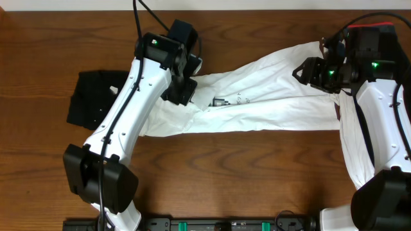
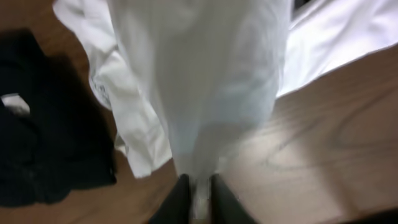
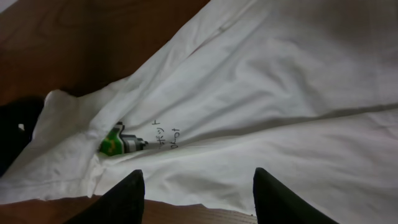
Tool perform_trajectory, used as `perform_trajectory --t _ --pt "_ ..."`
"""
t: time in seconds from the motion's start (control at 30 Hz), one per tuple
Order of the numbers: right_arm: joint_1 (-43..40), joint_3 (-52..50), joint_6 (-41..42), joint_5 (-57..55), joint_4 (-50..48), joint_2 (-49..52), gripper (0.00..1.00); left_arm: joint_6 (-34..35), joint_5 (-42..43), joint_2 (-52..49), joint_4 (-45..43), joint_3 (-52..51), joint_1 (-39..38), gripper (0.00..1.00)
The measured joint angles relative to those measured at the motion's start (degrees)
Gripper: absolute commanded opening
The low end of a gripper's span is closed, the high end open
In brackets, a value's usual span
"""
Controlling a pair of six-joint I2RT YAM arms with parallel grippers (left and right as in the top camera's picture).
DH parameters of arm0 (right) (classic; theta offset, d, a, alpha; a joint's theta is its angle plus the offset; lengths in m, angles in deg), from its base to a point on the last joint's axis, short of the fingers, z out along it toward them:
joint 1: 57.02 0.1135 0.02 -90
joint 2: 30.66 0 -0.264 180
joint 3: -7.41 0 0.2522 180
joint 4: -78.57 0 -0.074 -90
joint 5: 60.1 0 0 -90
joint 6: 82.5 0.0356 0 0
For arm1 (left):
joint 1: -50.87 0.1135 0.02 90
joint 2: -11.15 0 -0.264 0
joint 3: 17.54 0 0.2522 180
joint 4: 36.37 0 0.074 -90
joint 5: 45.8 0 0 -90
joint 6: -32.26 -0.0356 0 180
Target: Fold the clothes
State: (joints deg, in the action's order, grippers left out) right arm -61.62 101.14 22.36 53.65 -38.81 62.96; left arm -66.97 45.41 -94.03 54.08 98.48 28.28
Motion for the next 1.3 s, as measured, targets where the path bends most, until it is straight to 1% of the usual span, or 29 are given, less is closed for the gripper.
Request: perform_trajectory --t 0.07,0.13,0.2,0.33,0.43,0.53,0.6,0.7,0.83,0.9,0.93,0.97,1.0,1.13,1.3 --pt "0.00 0.00 0.00 0.00 0.02 0.00 0.57 0.28 -0.39 0.00 -0.13 0.00 0.11 0.47" --pt "0.00 0.00 0.04 -0.02 0.07 0.00 0.59 0.33 -1.05 -0.02 -1.33 0.00 0.28 0.54" --pt "0.00 0.00 0.04 -0.04 0.17 0.00 0.59 0.26 -1.70 -0.04 -3.82 -0.02 0.85 0.57" --pt "0.00 0.00 0.02 -0.02 0.44 0.00 0.60 0.39 -2.03 -0.39 -11.63 -0.68 3.48 0.57" --pt "0.00 0.00 0.02 -0.04 0.66 0.00 0.60 0.42 -1.49 -2.03 -16.85 -2.14 5.84 0.55" --pt "0.00 0.00 0.02 -0.04 0.68 0.00 0.60 0.39 -0.31 -6.36 -20.87 -2.95 7.56 0.53" --pt "0.00 0.00 0.04 -0.04 0.70 0.00 0.60 0.46 0.13 -9.90 -23.61 -3.30 7.93 0.50" --pt "0.00 0.00 0.02 -0.04 0.98 0.00 0.60 0.39 0.76 -15.45 -27.39 -3.80 7.85 0.49" --pt "0.00 0.00 0.02 -0.04 1.38 0.00 0.60 0.39 1.40 -19.02 -29.77 -4.37 7.76 0.49" --pt "0.00 0.00 0.02 -0.04 1.44 0.00 0.60 0.48 1.42 -19.56 -31.17 -4.37 7.76 0.42" --pt "0.00 0.00 0.02 -0.04 1.44 0.00 0.60 0.61 1.44 -19.58 -31.76 -4.37 7.76 0.32" --pt "0.00 0.00 0.02 -0.02 1.46 0.00 0.59 0.59 1.46 -19.58 -32.57 -4.37 7.76 0.14" --pt "0.00 0.00 0.02 -0.04 1.46 0.00 0.59 0.44 1.46 -19.58 -33.03 -4.37 7.76 0.06" --pt "0.00 0.00 0.02 -0.52 1.88 0.00 0.58 0.83 -0.11 -19.58 -33.38 -4.37 7.76 0.06" --pt "0.00 0.00 0.00 -3.28 3.58 0.00 0.59 4.42 -6.82 -19.52 -30.60 -4.37 7.89 0.06"
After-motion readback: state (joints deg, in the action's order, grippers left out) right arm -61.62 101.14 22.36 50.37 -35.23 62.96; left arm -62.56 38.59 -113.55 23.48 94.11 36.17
